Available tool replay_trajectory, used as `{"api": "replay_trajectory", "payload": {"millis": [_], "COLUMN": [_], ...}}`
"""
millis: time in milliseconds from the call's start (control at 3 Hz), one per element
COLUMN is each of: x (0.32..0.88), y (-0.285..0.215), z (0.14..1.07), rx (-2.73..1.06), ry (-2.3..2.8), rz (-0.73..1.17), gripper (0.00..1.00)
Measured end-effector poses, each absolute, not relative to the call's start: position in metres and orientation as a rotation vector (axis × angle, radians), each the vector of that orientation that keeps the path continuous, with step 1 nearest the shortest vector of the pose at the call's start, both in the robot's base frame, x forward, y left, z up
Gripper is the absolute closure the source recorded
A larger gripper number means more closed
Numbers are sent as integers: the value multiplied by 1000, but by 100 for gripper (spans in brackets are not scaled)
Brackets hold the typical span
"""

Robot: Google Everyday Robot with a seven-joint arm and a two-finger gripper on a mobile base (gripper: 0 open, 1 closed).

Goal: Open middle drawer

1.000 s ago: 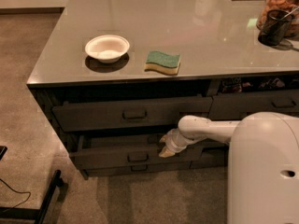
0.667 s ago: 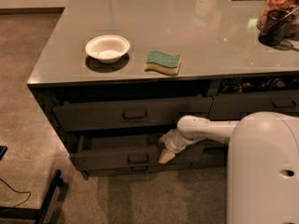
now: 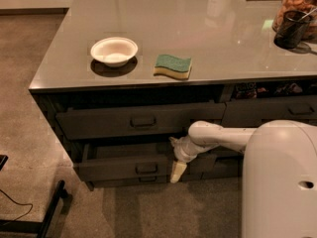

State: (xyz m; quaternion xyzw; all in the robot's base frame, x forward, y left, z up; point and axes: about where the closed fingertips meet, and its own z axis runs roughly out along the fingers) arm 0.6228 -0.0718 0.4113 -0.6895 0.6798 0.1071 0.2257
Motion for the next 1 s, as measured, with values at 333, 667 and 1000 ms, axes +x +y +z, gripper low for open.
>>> {"api": "replay_trajectory", "payload": {"millis": [333, 667, 1000], "x": [608, 579, 547], "y": [-65, -68, -77], "z": [415, 419, 426], "rx": [-1949, -2012, -2044], "ry": [1907, 1977, 2043], "rz": [395, 513, 604], "gripper": [0, 0, 0]}}
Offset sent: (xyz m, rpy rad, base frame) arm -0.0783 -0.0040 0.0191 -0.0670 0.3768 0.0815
